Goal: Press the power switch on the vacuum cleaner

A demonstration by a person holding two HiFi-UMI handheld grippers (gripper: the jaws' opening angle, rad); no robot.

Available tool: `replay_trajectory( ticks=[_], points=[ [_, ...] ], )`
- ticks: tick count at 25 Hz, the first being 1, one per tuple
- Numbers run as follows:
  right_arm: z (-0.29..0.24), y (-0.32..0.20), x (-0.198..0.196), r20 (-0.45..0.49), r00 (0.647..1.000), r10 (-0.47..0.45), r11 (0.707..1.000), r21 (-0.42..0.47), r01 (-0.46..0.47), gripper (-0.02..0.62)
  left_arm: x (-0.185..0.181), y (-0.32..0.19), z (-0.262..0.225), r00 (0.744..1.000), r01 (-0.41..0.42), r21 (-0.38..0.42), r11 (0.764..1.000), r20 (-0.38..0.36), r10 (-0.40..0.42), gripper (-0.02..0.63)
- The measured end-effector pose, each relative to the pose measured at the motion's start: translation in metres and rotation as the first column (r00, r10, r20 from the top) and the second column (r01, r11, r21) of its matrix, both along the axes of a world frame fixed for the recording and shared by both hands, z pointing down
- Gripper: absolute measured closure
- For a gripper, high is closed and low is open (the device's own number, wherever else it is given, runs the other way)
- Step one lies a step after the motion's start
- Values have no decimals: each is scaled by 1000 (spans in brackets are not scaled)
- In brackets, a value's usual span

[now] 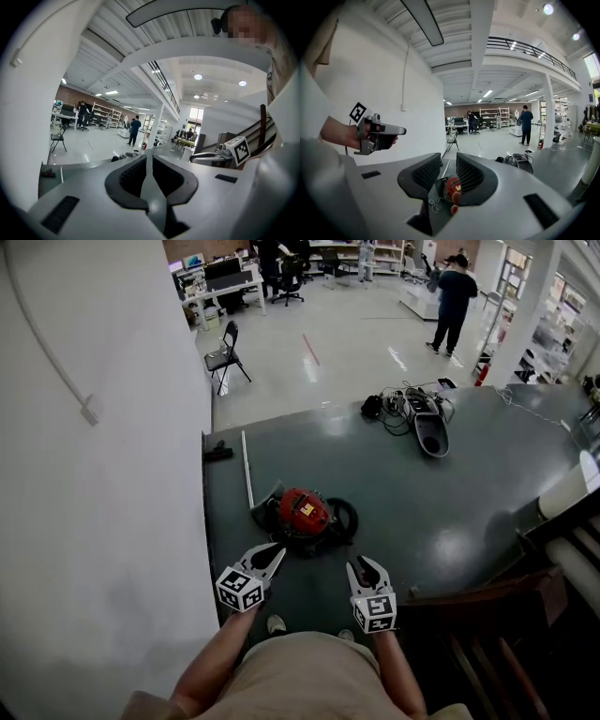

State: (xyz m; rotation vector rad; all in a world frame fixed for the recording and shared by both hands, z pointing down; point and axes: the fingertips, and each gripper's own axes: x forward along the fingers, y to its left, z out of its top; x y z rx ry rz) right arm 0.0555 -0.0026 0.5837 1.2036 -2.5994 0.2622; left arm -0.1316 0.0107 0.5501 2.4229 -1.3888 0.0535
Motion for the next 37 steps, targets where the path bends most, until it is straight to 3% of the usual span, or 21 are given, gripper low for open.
replay_trajectory(
  ticks=[9,10,12,15,28,37],
  points=[
    [-16,-10,-32,69,993,-98,995,22,97,485,0,0,2,1000,-10,3,1000,-18,10,575],
    [-19,-12,-36,53,993,-109,994,34,107,485,1,0,2,1000,-11,2,1000,-18,11,575],
    [-27,-13,-45,-23,990,-136,987,85,137,582,2,0,2,1000,-15,1,1000,-19,15,575],
    [-45,-14,-53,-49,985,-163,974,150,168,584,4,0,1,1000,-18,4,1000,-19,18,575],
    [-41,-16,-7,24,995,-100,988,123,97,584,27,17,3,999,-33,-19,999,-15,33,575],
    [-36,-7,43,119,990,-74,996,52,69,584,70,28,6,999,-50,-35,998,-7,50,575]
  ],
)
